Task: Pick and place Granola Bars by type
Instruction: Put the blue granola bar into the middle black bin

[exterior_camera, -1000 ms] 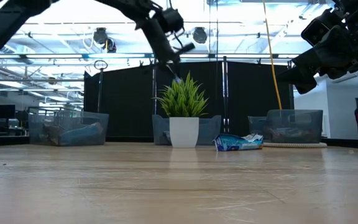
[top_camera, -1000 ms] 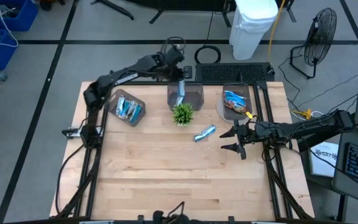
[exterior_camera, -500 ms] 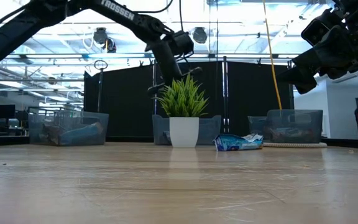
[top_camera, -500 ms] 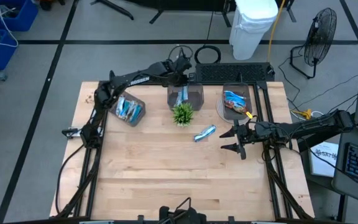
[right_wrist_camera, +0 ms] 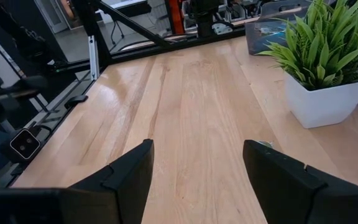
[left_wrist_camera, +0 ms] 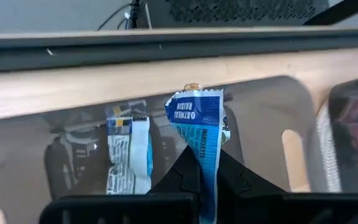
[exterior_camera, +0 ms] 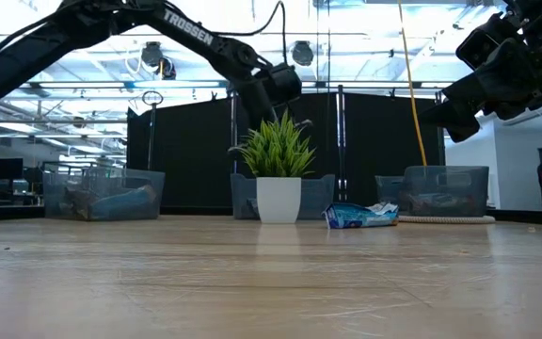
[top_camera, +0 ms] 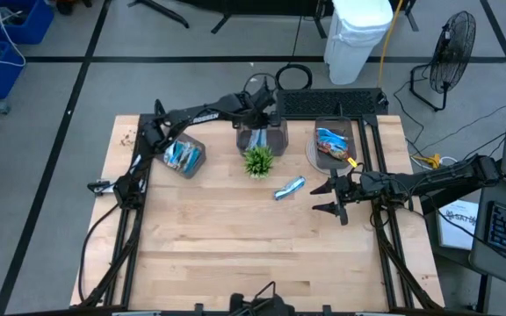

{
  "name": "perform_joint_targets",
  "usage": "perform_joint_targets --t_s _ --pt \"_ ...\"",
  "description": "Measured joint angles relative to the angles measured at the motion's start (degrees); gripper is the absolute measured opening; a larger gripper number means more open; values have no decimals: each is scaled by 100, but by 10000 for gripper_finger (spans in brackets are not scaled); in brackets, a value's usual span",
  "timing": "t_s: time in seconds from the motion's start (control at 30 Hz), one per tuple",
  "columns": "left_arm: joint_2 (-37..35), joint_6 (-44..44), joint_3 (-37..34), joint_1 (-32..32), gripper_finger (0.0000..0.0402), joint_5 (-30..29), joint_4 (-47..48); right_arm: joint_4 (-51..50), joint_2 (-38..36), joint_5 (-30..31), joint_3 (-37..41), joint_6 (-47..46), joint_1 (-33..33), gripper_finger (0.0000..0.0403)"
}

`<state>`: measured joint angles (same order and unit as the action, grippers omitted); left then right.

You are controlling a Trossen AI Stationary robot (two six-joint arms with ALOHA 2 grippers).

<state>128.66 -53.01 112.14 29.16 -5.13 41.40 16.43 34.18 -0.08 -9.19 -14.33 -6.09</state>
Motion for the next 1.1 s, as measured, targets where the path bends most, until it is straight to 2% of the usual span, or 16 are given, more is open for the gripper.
perform_joint_targets --t_s 0.43,0.57,0.77,1.1 --pt "329 -156 -2 -21 16 164 86 0 1 0 0 0 -2 238" --pt "328 10 -2 2 53 166 -88 0 1 -2 0 1 -1 238" --pt "329 206 -2 40 104 709 -396 0 1 0 0 2 -2 238" --pt "328 231 -2 42 176 967 -478 0 0 -1 0 1 0 238"
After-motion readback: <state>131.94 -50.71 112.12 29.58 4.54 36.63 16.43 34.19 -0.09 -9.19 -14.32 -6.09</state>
